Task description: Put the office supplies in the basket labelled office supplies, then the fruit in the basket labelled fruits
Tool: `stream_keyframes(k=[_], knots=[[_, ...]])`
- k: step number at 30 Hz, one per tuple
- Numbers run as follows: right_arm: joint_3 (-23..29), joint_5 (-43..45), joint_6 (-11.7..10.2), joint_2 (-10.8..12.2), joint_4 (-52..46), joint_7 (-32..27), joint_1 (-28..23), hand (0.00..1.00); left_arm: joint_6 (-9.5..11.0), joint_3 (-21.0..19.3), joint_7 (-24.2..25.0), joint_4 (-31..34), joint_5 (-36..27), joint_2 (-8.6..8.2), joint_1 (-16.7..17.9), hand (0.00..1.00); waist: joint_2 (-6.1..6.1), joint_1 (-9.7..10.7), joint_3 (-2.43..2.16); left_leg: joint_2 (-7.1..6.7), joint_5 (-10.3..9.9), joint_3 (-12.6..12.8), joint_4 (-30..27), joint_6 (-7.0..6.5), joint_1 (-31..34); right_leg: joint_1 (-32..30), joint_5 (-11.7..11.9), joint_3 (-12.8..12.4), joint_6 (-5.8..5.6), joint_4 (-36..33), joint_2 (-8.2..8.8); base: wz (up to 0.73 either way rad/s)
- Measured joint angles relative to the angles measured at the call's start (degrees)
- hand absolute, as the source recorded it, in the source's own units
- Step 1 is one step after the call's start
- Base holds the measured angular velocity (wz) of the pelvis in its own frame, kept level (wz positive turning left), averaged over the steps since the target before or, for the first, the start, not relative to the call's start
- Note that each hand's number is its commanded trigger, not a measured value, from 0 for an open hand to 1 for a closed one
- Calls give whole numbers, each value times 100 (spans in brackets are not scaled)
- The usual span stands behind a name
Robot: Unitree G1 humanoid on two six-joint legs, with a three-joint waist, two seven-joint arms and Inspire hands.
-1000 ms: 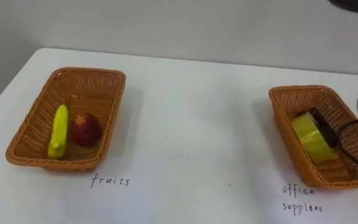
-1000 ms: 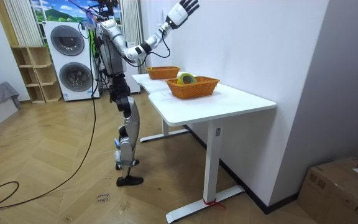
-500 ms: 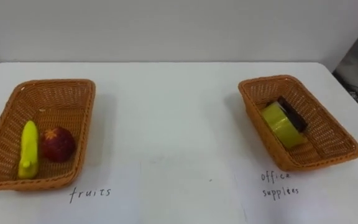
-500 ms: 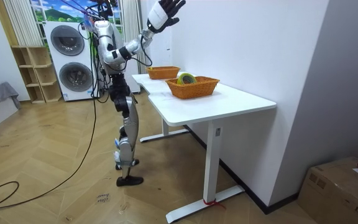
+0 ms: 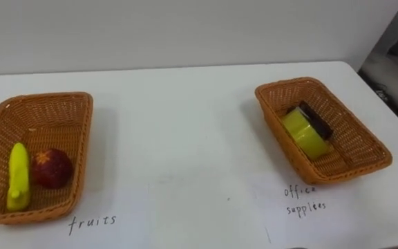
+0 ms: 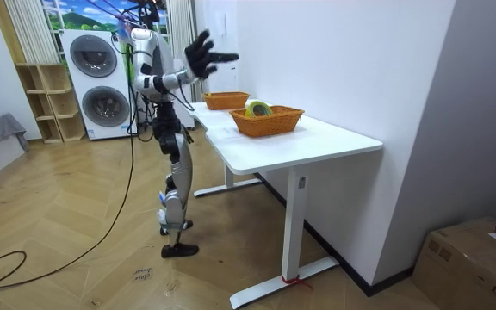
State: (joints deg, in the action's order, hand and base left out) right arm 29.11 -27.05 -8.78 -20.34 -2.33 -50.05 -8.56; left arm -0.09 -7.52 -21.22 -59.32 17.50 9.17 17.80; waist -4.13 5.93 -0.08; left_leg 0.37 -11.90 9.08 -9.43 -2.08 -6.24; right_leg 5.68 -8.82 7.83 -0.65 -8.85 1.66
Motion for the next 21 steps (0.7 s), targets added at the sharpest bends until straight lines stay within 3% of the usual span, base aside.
stream_keyframes(k=[7,15,21], knots=[[218,-871,-2,115,815,-359,-214,0,-3,2,-65,106,-124,21,-43,0,18,144,-19,-15,0,5,71,4,23,-21,0,-31,0,14,-19,0],[426,-1476,17,525,2454,-445,-233,0,-122,-4,-47,324,-188,20,-50,0,-1,232,-26,-5,-2,8,129,0,67,-72,0,-76,0,-3,-14,0],[359,-1554,12,657,2927,-382,-477,0,-123,5,66,325,-218,15,-31,0,105,165,-5,0,-3,15,119,-1,60,-76,1,-123,1,-18,-20,0]])
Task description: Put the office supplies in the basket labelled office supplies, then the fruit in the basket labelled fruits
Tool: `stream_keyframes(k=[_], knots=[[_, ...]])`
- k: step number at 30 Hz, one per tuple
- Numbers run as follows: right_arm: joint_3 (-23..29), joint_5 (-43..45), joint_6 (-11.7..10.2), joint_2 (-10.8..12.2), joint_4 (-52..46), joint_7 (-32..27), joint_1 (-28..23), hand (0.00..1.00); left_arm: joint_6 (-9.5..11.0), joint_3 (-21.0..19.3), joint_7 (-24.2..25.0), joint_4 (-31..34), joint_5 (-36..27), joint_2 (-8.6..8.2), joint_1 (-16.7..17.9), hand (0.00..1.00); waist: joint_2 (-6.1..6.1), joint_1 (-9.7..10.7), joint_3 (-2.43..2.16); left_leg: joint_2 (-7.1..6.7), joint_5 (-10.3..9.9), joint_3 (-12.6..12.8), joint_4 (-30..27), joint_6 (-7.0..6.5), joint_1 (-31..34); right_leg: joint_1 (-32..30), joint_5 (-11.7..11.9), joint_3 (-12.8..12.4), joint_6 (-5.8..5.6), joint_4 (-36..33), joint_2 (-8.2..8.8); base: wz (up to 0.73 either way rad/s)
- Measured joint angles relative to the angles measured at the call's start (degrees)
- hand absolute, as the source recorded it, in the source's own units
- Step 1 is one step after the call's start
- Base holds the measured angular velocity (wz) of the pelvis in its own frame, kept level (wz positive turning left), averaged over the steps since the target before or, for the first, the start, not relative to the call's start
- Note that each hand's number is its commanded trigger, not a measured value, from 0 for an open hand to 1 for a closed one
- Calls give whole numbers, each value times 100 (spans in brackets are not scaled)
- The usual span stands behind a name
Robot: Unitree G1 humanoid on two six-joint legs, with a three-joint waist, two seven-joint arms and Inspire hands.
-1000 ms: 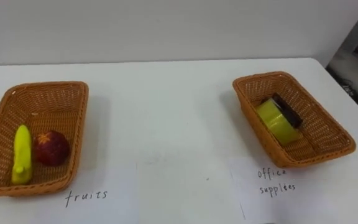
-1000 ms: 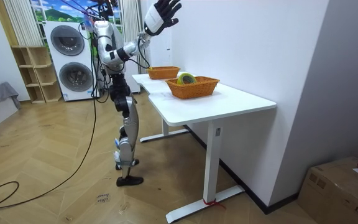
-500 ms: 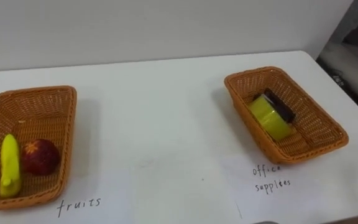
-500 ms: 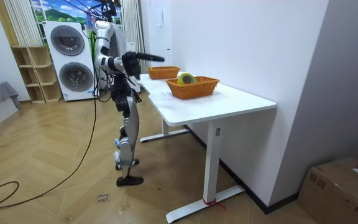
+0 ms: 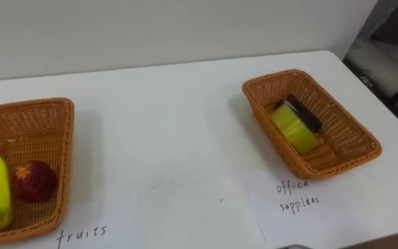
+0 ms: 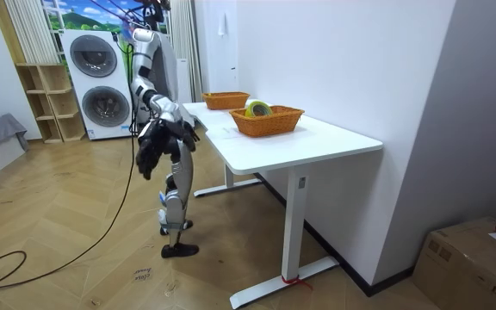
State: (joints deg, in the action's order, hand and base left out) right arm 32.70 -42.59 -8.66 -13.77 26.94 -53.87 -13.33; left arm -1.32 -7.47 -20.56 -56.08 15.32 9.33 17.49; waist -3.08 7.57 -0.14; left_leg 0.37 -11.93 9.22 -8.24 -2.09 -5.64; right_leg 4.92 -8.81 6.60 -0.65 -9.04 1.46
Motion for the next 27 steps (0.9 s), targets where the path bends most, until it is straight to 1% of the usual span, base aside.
stream_keyframes(k=[1,3,4,5,6,8,9,11,13,14,16,18,19,20,21,22,24,25,27], knots=[[-1,30,-1,39,52,-9,-7,0,0,-10,0,-1,13,0,16,0,11,1,0,0,0,-4,-3,0,0,2,0,4,0,0,-1,0],[-124,174,-4,85,697,-3,-21,0,0,-25,0,0,14,0,37,0,30,-20,-5,1,0,-5,-9,0,-1,3,0,11,0,-16,1,0],[-198,174,-2,99,839,7,-31,0,0,-22,1,1,14,-3,50,0,35,-26,-8,1,0,-4,-10,0,-1,0,0,8,0,-25,1,0],[-262,251,2,210,950,33,-60,0,0,-20,12,0,15,-9,96,0,64,-19,-10,1,1,-2,-10,1,-1,-9,-1,4,-1,-45,0,0],[-281,356,1,371,1005,57,-110,0,1,-29,31,3,14,-30,108,0,95,-14,-17,0,1,-2,-12,1,-1,-12,-3,-1,-4,-50,1,0],[-311,526,3,517,1414,170,-131,0,1,-53,36,-1,12,-77,106,0,111,-18,-18,-6,1,-1,-30,0,-2,-6,-9,-16,-7,-50,7,0],[-429,534,14,576,1608,218,-160,0,1,-60,64,-6,15,-114,121,0,125,-42,-21,-10,0,7,-37,-1,-8,-8,-14,-32,-9,-53,9,0],[-596,535,45,626,1761,295,-196,0,1,-57,108,-6,13,-155,164,0,146,-43,-18,-14,1,23,-43,-2,-15,-15,-16,-52,-11,-54,12,-5],[-734,537,58,628,1960,415,-199,0,3,-58,114,-12,15,-172,178,0,159,-33,-8,-18,0,26,-41,-2,-55,-12,-30,-61,-12,-56,12,-2],[-875,532,58,626,2086,500,-222,0,4,-58,124,-12,15,-171,161,0,167,-48,2,-23,-1,26,-39,-3,-80,3,-72,-107,-17,-61,10,0],[-1150,537,60,624,2293,688,-250,0,18,-49,154,-110,3,-174,102,0,171,-125,3,-24,-3,25,-38,-2,-96,-2,-99,-137,-18,-68,6,-2],[-1594,723,122,626,2574,1093,-216,0,34,0,236,-179,25,-174,48,0,183,-194,3,-25,-2,11,-38,-1,-97,0,-99,-123,-17,-63,3,0],[-1681,808,126,626,2655,1242,-196,0,45,4,243,-221,48,-174,38,0,185,-203,3,-27,-2,9,-41,-1,-102,1,-99,-119,-17,-62,3,0],[-1833,1006,131,628,2823,1566,-184,0,46,2,247,-310,54,-177,10,0,190,-219,4,-27,-2,9,-47,-1,-111,1,-99,-101,-17,-59,2,0],[-1873,1115,157,634,2884,1717,-169,0,43,2,247,-338,55,-178,7,0,194,-228,4,-27,-1,9,-49,0,-112,1,-99,-103,-16,-59,0,0],[-2020,1365,224,639,2901,1981,-187,0,42,-1,247,-353,62,-186,5,0,209,-302,5,-25,-2,9,-46,1,-117,1,-98,-101,-16,-57,0,0],[-2414,2081,253,624,3147,2488,-141,0,42,0,245,-360,87,-185,-20,0,212,-371,6,-25,-5,-4,-39,4,-103,12,-98,-77,-16,-60,2,2],[-2522,2243,263,620,3254,2615,-97,0,41,4,245,-364,116,-185,-20,0,210,-389,8,-24,-6,-4,-40,5,-100,11,-98,-77,-15,-60,1,0],[-2772,2824,392,622,3581,3109,35,0,41,89,246,-380,122,-186,-24,0,228,-487,9,-21,-21,-8,-40,8,-101,18,-98,-61,-15,-55,0,0]])
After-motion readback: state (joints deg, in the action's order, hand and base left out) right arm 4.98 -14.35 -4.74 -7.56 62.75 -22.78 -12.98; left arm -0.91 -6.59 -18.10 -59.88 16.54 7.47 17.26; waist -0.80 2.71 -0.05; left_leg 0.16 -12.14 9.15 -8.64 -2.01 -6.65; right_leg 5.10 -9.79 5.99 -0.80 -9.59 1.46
